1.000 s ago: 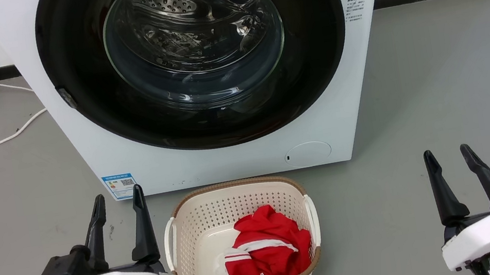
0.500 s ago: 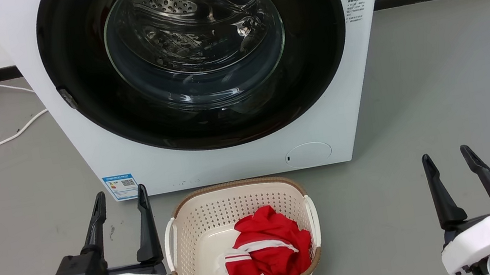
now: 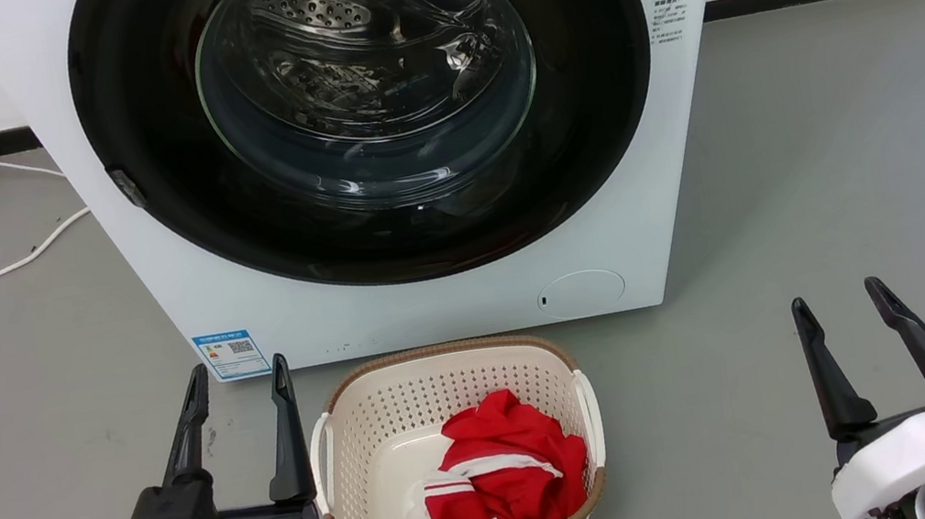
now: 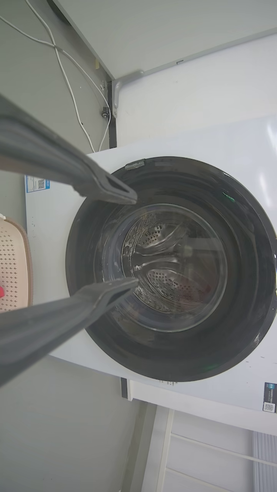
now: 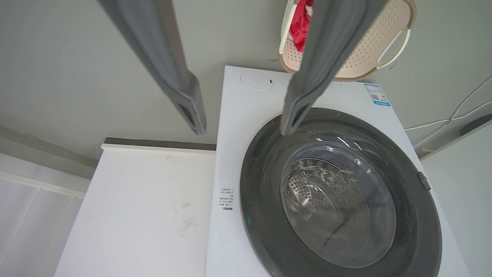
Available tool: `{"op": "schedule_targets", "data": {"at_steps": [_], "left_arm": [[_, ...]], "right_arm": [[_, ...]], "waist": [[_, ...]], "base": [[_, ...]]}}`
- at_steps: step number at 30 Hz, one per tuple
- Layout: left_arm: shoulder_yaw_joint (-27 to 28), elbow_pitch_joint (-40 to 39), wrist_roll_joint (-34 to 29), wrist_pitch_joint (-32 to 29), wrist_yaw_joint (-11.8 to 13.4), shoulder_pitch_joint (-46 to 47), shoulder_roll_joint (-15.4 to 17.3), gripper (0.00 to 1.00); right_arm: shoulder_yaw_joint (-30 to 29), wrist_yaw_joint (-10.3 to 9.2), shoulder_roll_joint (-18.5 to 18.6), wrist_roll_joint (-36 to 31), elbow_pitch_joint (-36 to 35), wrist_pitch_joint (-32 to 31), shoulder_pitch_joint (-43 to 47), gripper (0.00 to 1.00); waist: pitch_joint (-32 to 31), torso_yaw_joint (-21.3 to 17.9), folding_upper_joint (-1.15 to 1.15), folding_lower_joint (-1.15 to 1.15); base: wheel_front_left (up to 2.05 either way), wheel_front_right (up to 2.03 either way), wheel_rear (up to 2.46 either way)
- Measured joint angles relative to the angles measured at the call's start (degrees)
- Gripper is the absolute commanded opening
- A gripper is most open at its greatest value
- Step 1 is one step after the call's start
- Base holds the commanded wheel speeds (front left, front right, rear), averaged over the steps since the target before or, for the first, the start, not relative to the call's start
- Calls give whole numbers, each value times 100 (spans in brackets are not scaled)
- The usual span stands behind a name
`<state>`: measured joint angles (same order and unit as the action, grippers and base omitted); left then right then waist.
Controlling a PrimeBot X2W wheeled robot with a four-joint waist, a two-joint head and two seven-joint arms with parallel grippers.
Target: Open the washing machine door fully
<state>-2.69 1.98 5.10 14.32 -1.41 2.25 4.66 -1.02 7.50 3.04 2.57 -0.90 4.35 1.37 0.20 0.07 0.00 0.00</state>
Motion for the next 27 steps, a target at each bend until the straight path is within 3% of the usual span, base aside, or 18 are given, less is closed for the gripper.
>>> {"op": "schedule_targets", "data": {"at_steps": [21, 22, 24, 27], "left_arm": [[96, 147, -91, 75, -112, -56, -118, 100], [99, 147, -92, 75, -113, -57, -120, 100], [103, 147, -92, 75, -118, -57, -125, 100], [108, 147, -98, 75, -119, -58, -134, 100]], "right_arm": [[-23, 0, -5, 2, 78, 92, 7, 100], [-24, 0, -5, 26, 80, 92, 7, 42], [-16, 0, -5, 141, 101, 92, 7, 0], [-14, 0, -7, 214, 109, 108, 7, 0]], "waist": [[-13, 2, 0, 0], [-12, 2, 0, 0], [-8, 2, 0, 0], [0, 4, 0, 0]], "base": [[0, 0, 0], [0, 0, 0], [0, 0, 0], [0, 0, 0]]}}
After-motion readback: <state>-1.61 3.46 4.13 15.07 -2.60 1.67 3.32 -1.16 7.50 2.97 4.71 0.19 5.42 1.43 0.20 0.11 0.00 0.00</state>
